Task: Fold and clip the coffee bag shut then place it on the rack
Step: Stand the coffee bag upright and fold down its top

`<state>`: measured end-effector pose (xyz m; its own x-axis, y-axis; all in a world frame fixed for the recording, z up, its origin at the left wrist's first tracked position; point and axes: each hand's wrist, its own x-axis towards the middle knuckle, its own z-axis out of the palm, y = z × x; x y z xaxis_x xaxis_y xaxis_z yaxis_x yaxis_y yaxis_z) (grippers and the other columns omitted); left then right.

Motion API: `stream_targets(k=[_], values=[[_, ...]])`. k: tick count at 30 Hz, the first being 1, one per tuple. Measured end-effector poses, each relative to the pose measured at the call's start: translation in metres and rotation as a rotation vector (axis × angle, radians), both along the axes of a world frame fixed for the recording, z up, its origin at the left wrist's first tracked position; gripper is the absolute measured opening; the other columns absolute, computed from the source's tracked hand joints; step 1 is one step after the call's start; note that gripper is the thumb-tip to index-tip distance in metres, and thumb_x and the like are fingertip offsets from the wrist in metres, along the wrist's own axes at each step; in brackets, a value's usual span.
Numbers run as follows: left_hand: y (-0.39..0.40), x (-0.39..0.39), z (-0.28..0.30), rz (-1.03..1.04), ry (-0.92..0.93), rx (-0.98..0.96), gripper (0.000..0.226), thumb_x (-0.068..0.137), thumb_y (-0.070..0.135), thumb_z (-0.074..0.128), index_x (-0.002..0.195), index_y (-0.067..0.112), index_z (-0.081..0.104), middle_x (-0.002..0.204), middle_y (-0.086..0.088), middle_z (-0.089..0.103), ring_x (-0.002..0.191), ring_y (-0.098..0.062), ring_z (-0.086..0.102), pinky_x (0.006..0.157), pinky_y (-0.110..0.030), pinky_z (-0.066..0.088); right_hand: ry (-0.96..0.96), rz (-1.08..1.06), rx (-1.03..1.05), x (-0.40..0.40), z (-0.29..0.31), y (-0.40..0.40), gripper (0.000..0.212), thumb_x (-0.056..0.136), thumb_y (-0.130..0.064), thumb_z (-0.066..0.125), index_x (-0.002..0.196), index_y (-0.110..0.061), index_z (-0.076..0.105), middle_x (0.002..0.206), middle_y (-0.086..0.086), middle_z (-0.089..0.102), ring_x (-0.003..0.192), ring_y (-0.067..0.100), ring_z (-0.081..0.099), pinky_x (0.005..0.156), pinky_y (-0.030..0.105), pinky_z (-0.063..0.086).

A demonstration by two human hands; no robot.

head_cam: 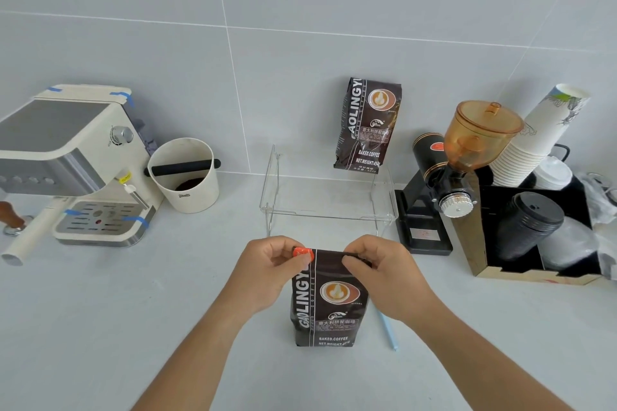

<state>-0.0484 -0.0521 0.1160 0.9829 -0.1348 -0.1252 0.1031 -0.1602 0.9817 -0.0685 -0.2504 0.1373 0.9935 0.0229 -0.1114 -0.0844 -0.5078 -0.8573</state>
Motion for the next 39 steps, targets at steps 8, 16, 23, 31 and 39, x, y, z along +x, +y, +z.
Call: stream_targets(k=[8,16,23,31,39], values=[[0.0,0.0,-0.005,-0.053,-0.026,0.021,0.026,0.079,0.002,0.072,0.082,0.028,0.075,0.064,0.001,0.064,0.064,-0.014,0.058,0.065,-0.021,0.047,0.128,-0.101,0.234,0.004,0.004,0.007,0.019,0.083,0.001,0.064,0.077,-0.016,0.069,0.073,0.011,0.075,0.064,0.026,0.069,0.061,0.035,0.055],[-0.002,-0.003,-0.006,-0.122,-0.08,0.283,0.036,0.07,0.017,0.082,0.089,0.044,0.068,0.094,0.009,0.073,0.087,-0.006,0.067,0.078,-0.017,0.053,0.292,-0.024,0.211,0.016,0.002,0.0,0.011,0.084,-0.003,0.064,0.081,-0.01,0.072,0.075,0.011,0.073,0.067,0.021,0.07,0.069,0.037,0.056],[0.003,-0.004,-0.011,-0.231,-0.076,0.37,0.022,0.079,0.026,0.074,0.101,0.031,0.073,0.096,0.01,0.071,0.09,-0.004,0.065,0.078,-0.015,0.048,0.333,0.3,0.016,0.016,0.007,-0.016,0.011,0.081,-0.023,0.071,0.09,-0.017,0.074,0.087,0.0,0.077,0.078,0.011,0.069,0.071,0.027,0.052],[0.006,-0.003,-0.014,-0.181,-0.128,0.298,0.016,0.079,0.016,0.075,0.083,0.031,0.076,0.085,0.016,0.074,0.082,0.001,0.067,0.072,-0.007,0.046,-0.059,0.31,-0.278,0.001,-0.004,-0.029,0.016,0.085,-0.026,0.067,0.1,-0.029,0.074,0.083,-0.029,0.067,0.088,0.002,0.065,0.075,0.013,0.05],[0.008,0.0,-0.015,-0.228,-0.146,0.256,0.027,0.081,0.008,0.072,0.078,0.035,0.074,0.083,0.012,0.077,0.076,-0.007,0.072,0.072,-0.011,0.051,-0.189,0.451,-0.282,0.001,-0.013,-0.042,0.019,0.093,-0.018,0.058,0.106,-0.023,0.071,0.095,-0.011,0.076,0.084,0.007,0.067,0.069,0.019,0.052]])
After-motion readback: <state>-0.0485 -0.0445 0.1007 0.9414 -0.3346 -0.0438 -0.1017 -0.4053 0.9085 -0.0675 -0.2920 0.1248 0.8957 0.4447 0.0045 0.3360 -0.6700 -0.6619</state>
